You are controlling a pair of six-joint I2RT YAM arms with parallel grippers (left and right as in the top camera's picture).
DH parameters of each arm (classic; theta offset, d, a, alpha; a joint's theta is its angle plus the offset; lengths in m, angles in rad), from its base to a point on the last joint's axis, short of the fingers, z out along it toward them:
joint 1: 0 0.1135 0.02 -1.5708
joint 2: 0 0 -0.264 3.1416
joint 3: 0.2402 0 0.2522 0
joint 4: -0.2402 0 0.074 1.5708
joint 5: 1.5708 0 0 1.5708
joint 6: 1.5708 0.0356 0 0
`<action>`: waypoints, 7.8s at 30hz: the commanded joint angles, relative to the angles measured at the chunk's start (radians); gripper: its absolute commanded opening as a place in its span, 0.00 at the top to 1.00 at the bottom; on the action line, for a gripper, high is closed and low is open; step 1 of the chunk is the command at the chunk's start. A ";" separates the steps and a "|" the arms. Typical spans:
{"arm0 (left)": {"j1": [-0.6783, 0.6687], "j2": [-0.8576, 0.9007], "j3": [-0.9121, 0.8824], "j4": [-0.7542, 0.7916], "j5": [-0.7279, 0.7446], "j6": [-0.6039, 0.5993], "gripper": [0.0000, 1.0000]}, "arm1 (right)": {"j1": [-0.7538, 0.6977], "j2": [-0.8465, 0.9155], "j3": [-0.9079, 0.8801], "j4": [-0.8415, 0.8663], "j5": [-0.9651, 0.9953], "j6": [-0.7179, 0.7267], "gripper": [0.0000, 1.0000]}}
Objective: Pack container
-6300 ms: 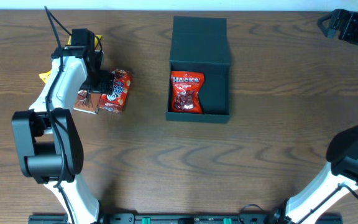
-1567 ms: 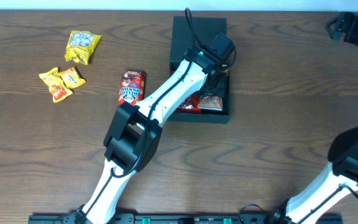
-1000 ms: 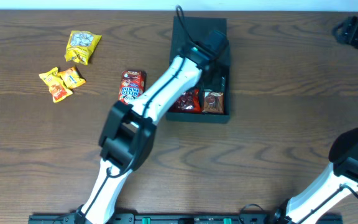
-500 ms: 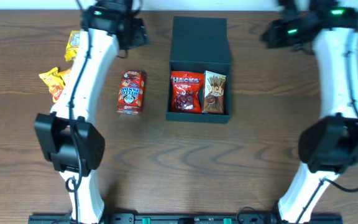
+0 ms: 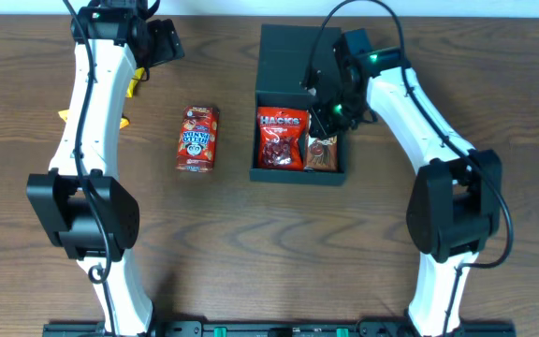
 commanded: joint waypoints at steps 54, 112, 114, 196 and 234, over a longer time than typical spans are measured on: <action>0.200 0.294 -0.227 0.645 0.014 0.646 0.05 | -0.217 0.002 0.355 -0.066 0.008 0.031 0.06; -0.611 0.018 -0.205 0.033 -0.213 -0.320 0.94 | -0.570 0.002 0.535 0.035 -0.045 0.046 0.01; -0.618 0.055 -0.205 0.023 -0.200 -0.320 0.94 | -0.579 0.002 0.535 0.037 -0.053 0.046 0.01; 0.150 -0.201 0.047 -0.023 -0.079 -0.061 0.05 | 0.061 0.201 0.435 -0.177 -0.228 -0.155 0.99; -0.195 0.273 -0.110 -0.197 0.012 0.081 0.05 | -0.417 0.182 0.532 -0.116 -0.254 -0.153 0.13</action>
